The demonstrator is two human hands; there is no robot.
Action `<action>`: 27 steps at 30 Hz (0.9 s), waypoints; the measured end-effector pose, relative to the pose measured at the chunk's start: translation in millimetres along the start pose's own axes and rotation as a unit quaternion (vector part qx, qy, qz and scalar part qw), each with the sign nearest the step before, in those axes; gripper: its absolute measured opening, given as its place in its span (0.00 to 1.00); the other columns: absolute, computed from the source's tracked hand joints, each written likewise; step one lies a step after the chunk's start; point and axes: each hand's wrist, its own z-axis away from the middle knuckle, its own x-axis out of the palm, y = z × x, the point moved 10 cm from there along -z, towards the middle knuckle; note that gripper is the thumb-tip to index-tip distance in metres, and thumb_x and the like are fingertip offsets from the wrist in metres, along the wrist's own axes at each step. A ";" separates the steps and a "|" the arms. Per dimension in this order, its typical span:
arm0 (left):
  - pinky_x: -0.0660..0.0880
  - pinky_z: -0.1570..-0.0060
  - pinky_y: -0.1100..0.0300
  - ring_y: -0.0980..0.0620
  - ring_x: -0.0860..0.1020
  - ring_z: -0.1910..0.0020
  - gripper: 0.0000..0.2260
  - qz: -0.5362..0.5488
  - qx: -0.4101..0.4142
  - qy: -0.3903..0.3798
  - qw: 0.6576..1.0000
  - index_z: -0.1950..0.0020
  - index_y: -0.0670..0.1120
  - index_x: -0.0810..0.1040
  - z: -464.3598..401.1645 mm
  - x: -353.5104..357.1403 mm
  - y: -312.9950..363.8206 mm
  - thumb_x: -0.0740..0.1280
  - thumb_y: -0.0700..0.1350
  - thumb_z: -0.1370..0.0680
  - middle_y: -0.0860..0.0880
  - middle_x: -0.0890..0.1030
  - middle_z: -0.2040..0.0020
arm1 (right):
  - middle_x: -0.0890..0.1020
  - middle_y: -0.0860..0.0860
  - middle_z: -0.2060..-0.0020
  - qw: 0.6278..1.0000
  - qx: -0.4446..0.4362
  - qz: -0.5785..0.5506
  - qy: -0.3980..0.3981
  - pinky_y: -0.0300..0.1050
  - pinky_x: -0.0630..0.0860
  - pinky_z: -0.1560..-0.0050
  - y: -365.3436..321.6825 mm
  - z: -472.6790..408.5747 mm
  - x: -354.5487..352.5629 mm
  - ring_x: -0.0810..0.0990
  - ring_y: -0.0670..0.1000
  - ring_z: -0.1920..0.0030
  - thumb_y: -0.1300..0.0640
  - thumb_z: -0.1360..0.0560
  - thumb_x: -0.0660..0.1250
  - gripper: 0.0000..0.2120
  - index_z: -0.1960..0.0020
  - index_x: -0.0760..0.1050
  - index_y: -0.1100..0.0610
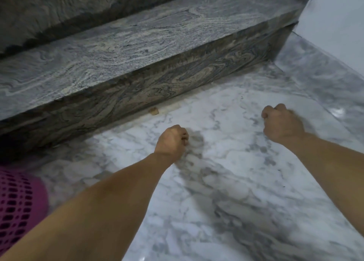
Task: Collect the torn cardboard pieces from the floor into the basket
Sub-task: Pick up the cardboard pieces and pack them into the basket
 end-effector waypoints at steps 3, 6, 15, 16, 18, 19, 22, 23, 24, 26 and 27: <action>0.74 0.50 0.54 0.45 0.74 0.47 0.05 0.022 -0.070 0.074 0.995 0.57 0.41 0.80 -12.4 -23.2 -33.2 0.66 0.33 0.27 0.45 0.76 0.48 | 0.73 0.61 0.43 0.999 -0.036 -0.010 0.001 0.52 0.75 0.50 -22.0 0.5 3.6 0.76 0.65 0.48 0.64 0.25 0.64 0.15 0.39 0.74 0.58; 0.70 0.42 0.50 0.42 0.67 0.39 0.06 -0.001 -0.122 0.106 0.987 0.51 0.41 0.81 -29.5 -37.3 -67.8 0.67 0.38 0.26 0.44 0.72 0.37 | 0.73 0.61 0.42 0.998 -0.063 -0.030 -0.003 0.52 0.75 0.49 -42.8 1.6 8.7 0.76 0.65 0.47 0.63 0.23 0.63 0.14 0.39 0.74 0.57; 0.71 0.41 0.54 0.40 0.74 0.41 0.04 0.004 -0.151 0.056 0.987 0.50 0.42 0.79 -45.9 -38.5 -90.6 0.65 0.37 0.23 0.41 0.77 0.45 | 0.74 0.59 0.41 0.993 -0.109 -0.040 -0.011 0.51 0.73 0.48 -77.9 13.5 16.9 0.74 0.63 0.47 0.64 0.24 0.63 0.16 0.37 0.74 0.56; 0.72 0.45 0.56 0.42 0.77 0.46 0.05 0.025 -0.151 0.054 0.987 0.54 0.43 0.77 -44.5 -38.2 -87.0 0.65 0.34 0.24 0.41 0.79 0.51 | 0.73 0.59 0.40 0.993 -0.107 -0.044 -0.017 0.50 0.74 0.48 -80.1 15.5 16.7 0.74 0.62 0.46 0.65 0.24 0.63 0.19 0.34 0.73 0.55; 0.72 0.58 0.58 0.43 0.79 0.56 0.08 0.032 -0.156 0.035 0.987 0.58 0.43 0.74 -41.9 -32.0 -82.7 0.63 0.30 0.26 0.43 0.79 0.59 | 0.73 0.58 0.39 0.994 -0.102 -0.027 -0.036 0.50 0.74 0.45 -84.6 19.4 18.3 0.73 0.61 0.42 0.64 0.24 0.63 0.21 0.31 0.70 0.56; 0.71 0.62 0.58 0.44 0.77 0.59 0.09 0.023 -0.155 0.029 0.987 0.58 0.43 0.74 -38.5 -31.2 -78.9 0.62 0.29 0.28 0.44 0.78 0.62 | 0.74 0.58 0.38 0.994 -0.101 -0.009 -0.043 0.51 0.74 0.43 -86.8 21.0 19.5 0.73 0.60 0.40 0.63 0.23 0.63 0.21 0.31 0.69 0.57; 0.65 0.62 0.61 0.50 0.71 0.61 0.11 0.024 -0.130 0.023 0.991 0.59 0.47 0.71 -25.6 -30.3 -64.6 0.62 0.31 0.26 0.51 0.71 0.65 | 0.75 0.58 0.40 0.993 -0.094 0.018 -0.061 0.50 0.74 0.43 -91.8 28.3 16.4 0.73 0.59 0.39 0.61 0.23 0.64 0.17 0.34 0.73 0.59; 0.65 0.60 0.62 0.51 0.70 0.60 0.10 0.028 -0.122 0.020 0.992 0.58 0.48 0.71 -19.3 -31.3 -59.6 0.63 0.33 0.25 0.51 0.72 0.63 | 0.76 0.57 0.41 0.993 -0.092 0.020 -0.068 0.49 0.74 0.44 -93.7 32.1 15.0 0.74 0.59 0.40 0.61 0.23 0.64 0.15 0.36 0.75 0.59; 0.65 0.58 0.63 0.52 0.70 0.59 0.09 0.023 -0.110 0.014 0.994 0.57 0.49 0.72 -12.2 -35.0 -53.2 0.63 0.34 0.24 0.50 0.73 0.61 | 0.77 0.56 0.42 0.993 -0.090 0.017 -0.076 0.48 0.75 0.45 -96.1 36.9 11.2 0.75 0.58 0.41 0.63 0.23 0.64 0.13 0.39 0.76 0.58; 0.66 0.56 0.63 0.52 0.71 0.58 0.09 0.024 -0.090 -0.013 0.996 0.56 0.50 0.73 0.6 -41.3 -41.4 0.63 0.35 0.24 0.50 0.75 0.58 | 0.80 0.54 0.45 0.992 -0.077 -0.014 -0.096 0.45 0.75 0.49 -100.4 47.9 5.2 0.77 0.57 0.44 0.66 0.25 0.63 0.13 0.44 0.79 0.55; 0.67 0.56 0.63 0.51 0.72 0.57 0.10 0.028 -0.087 -0.028 0.995 0.56 0.50 0.73 8.0 -48.7 -36.5 0.64 0.35 0.24 0.50 0.75 0.58 | 0.81 0.52 0.47 0.991 -0.070 -0.042 -0.109 0.44 0.75 0.51 -104.9 54.1 0.3 0.79 0.56 0.46 0.66 0.25 0.63 0.13 0.47 0.80 0.53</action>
